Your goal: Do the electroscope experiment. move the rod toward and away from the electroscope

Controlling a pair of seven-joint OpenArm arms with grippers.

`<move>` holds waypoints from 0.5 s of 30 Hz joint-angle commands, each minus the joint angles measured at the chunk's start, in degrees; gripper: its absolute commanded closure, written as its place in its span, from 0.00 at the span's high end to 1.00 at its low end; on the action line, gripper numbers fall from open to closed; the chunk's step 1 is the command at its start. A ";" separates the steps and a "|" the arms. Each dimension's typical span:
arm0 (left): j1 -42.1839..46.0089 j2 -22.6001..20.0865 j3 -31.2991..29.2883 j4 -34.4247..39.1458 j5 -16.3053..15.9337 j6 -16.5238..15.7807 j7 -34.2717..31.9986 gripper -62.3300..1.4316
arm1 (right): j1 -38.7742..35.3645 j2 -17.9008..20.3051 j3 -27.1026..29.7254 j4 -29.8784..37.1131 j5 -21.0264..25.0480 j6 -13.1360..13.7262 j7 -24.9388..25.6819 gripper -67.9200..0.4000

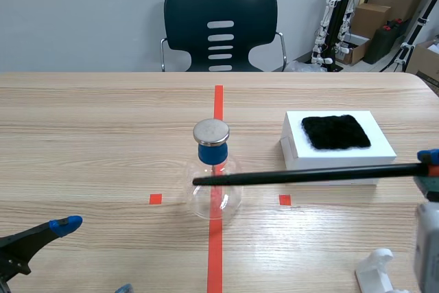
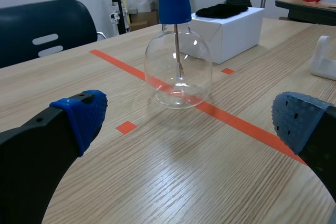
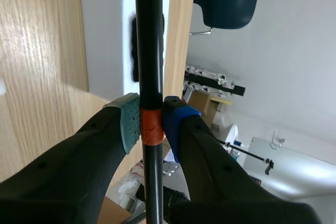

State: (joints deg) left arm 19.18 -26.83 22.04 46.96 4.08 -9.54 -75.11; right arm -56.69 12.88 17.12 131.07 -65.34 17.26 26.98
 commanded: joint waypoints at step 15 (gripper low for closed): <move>-0.31 0.26 -0.15 0.31 -0.35 -0.02 -0.94 1.00 | 2.69 12.66 11.74 2.01 17.70 -4.42 -4.57 0.02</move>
State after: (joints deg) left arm 19.18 -26.83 22.04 46.96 4.08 -9.47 -75.11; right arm -54.02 26.04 27.79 131.87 -48.49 13.69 22.41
